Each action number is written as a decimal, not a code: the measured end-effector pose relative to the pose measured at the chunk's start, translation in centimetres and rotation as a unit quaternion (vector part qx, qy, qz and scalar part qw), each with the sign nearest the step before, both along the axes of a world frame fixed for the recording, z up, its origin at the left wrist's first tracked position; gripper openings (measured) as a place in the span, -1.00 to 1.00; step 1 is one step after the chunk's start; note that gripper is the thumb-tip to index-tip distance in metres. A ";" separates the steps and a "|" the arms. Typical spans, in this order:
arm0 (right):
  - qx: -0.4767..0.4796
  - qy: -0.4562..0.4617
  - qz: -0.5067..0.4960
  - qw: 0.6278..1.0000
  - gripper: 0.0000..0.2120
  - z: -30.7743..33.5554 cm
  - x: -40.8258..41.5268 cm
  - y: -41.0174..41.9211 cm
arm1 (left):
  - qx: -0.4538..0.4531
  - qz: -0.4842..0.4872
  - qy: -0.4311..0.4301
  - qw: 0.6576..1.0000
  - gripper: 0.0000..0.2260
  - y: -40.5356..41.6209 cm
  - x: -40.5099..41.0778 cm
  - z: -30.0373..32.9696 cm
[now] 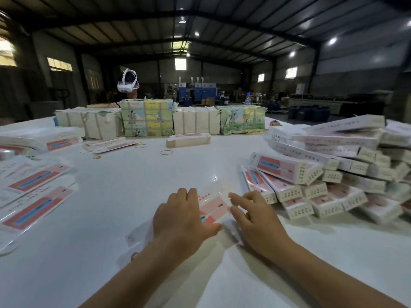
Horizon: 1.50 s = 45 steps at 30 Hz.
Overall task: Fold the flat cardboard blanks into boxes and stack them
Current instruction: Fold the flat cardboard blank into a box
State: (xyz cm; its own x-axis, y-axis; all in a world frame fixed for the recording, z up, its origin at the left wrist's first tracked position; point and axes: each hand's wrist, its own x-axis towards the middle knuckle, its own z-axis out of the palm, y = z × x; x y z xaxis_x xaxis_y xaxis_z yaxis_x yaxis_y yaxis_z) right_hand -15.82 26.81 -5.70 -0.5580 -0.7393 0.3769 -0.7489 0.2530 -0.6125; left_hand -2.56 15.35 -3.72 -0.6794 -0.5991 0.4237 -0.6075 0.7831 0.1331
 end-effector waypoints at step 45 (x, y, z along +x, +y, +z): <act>-0.062 -0.492 0.196 0.846 -0.79 2.4 1.9 0.5 | -0.004 -0.049 -0.001 0.999 -0.54 0.8 0.6 -0.2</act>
State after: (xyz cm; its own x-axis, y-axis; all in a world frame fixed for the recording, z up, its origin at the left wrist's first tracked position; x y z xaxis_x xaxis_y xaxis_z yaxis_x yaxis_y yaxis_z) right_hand -13.94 27.27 -3.35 -0.3672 -0.9293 -0.0396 0.1286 -0.0086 -0.9917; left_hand -1.93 16.12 -3.90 -0.7352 -0.5262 0.4274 -0.5284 0.8398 0.1250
